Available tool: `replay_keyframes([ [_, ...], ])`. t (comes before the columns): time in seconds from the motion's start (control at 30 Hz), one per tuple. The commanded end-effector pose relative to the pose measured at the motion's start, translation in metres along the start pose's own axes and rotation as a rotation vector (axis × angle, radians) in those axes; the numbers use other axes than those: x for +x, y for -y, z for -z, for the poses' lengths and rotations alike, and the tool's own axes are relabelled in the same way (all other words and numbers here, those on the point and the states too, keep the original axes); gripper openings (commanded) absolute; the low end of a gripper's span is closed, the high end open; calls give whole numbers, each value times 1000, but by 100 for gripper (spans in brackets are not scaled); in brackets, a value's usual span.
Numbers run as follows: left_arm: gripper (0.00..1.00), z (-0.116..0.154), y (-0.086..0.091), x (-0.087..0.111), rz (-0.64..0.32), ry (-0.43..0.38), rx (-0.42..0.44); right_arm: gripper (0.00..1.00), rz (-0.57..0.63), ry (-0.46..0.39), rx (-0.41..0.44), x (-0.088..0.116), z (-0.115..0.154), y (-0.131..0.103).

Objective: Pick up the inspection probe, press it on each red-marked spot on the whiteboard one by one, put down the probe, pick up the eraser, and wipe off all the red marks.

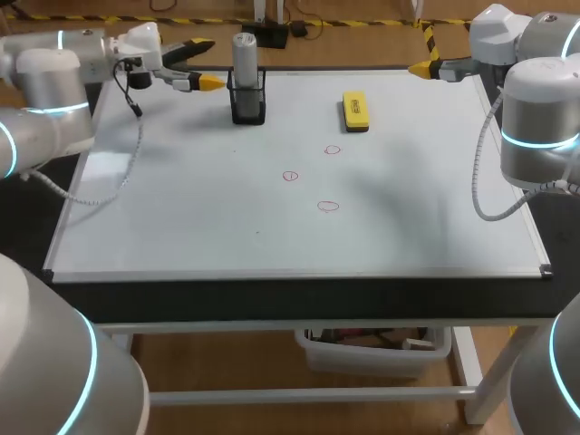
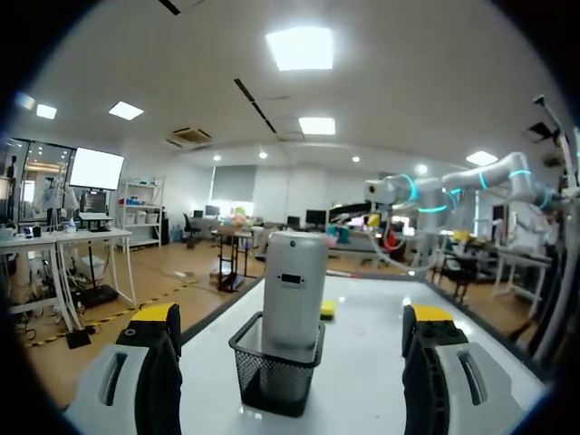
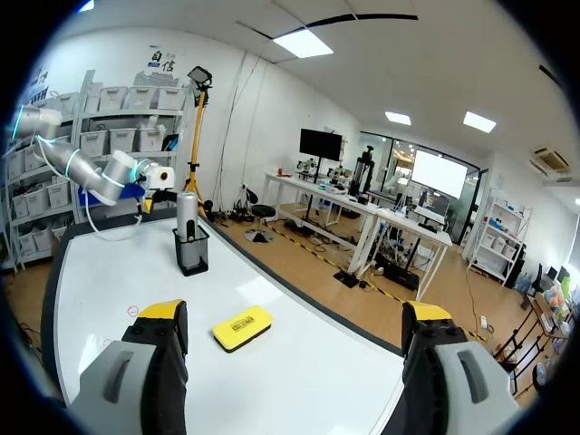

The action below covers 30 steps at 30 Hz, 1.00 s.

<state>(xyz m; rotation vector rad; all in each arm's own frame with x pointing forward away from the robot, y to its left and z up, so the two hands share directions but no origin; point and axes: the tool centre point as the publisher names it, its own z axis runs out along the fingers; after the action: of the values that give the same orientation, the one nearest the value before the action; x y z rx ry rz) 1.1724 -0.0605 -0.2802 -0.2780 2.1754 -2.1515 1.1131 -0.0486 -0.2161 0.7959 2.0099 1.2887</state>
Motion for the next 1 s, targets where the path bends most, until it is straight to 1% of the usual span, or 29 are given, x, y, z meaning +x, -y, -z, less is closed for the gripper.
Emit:
replay_keyframes([
  [0.03, 100, -12, -4, -11, 3, -294, 7, 100, 0, -1, 1, -1, 0, 0],
  [0.17, 100, -23, -3, -10, 0, -309, 7, 100, 0, -1, 1, -1, 0, 0],
  [0.23, 100, -29, -4, -10, 1, -294, 17, 100, 0, -1, 1, -1, 0, 0],
  [0.5, 100, -51, -2, -7, -4, -289, 33, 100, 0, -1, 1, -1, 0, 0],
  [0.57, 100, -55, -2, -5, -4, -276, 33, 100, 0, -1, 1, -1, 0, 0],
  [0.63, 100, -57, -2, -3, -8, -232, 24, 100, 0, -1, 1, -1, 0, 0],
  [0.67, 100, -59, -1, -2, -10, -224, 23, 100, 0, -1, 1, -1, 0, 0],
  [0.77, 100, -65, 2, 4, -15, -216, 10, 100, 0, -1, 1, -1, 0, 0],
  [0.83, 100, -68, 0, 5, -5, -198, -2, 100, 0, -1, 1, -1, 0, 0],
  [0.87, 100, -69, 0, 5, 0, -197, 11, 100, 0, -1, 1, -1, 0, 0],
  [0.9, 100, -70, -1, 5, 5, -181, 8, 100, 0, -1, 1, -1, 0, 0],
  [0.97, 100, -73, -2, 5, 8, -181, 18, 100, 0, -1, 1, -1, 0, 0],
  [1.0, 100, -75, -2, 6, 12, -167, 13, 100, 0, -1, 1, -1, 0, 0],
])
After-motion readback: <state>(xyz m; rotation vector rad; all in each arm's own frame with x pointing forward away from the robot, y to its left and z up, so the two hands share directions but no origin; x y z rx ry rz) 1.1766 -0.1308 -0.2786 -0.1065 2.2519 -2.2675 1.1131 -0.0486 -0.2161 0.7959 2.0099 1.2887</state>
